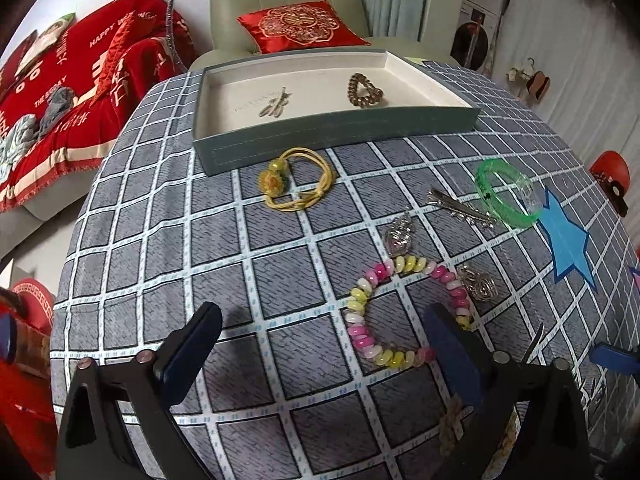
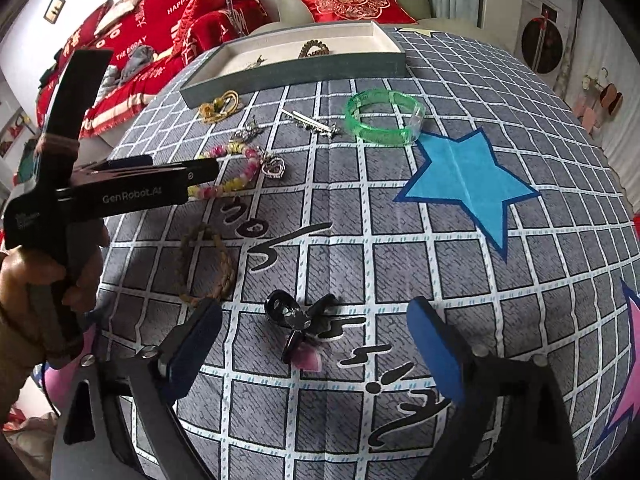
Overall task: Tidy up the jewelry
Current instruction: 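Grasp the pink-and-yellow beaded bracelet with the left tool while the right tool grasps the black claw clip, then carry both items into the tray while the right tool opens, releasing the claw clip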
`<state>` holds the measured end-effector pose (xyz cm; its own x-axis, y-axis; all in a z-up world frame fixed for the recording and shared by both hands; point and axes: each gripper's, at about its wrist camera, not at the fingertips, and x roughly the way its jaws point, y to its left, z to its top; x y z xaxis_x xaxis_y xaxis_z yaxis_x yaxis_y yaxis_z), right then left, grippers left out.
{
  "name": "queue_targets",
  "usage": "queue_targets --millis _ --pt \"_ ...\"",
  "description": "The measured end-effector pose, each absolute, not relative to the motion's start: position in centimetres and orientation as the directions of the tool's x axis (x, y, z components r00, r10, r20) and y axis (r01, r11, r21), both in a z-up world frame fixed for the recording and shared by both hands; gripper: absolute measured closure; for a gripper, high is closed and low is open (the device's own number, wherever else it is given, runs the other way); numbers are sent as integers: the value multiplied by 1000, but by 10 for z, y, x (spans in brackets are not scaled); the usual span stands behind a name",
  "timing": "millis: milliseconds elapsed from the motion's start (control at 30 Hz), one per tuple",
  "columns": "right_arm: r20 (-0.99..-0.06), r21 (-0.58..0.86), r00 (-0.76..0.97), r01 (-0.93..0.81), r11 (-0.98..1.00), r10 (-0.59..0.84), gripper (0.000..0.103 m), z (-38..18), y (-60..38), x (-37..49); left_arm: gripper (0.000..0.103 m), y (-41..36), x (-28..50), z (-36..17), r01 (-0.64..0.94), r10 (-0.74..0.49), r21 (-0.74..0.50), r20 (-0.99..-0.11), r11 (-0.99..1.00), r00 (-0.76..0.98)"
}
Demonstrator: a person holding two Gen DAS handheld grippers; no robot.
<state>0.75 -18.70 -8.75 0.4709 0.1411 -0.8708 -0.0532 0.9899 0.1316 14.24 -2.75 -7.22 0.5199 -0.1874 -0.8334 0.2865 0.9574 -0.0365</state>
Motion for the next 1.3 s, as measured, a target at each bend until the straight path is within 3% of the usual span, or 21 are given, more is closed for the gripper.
queue_targets --millis 67,267,467,633,1300 --pt "-873 122 469 -55 991 134 20 -89 -185 7 2 -32 143 -74 294 -176 -19 -838 956 517" --pt "-877 26 478 -66 997 55 33 -92 -172 8 7 -38 141 -74 316 -185 -11 -830 949 526" --pt "-873 1 485 -81 997 40 59 -90 -166 7 35 -46 134 -69 371 -221 -10 -818 929 531" --pt "-871 17 488 -63 998 46 62 -90 -167 7 78 -53 129 -67 417 -244 -1 -812 909 529" --pt "-843 156 525 30 987 118 62 -67 -208 13 78 -22 129 -36 373 -355 -159 -760 914 544"
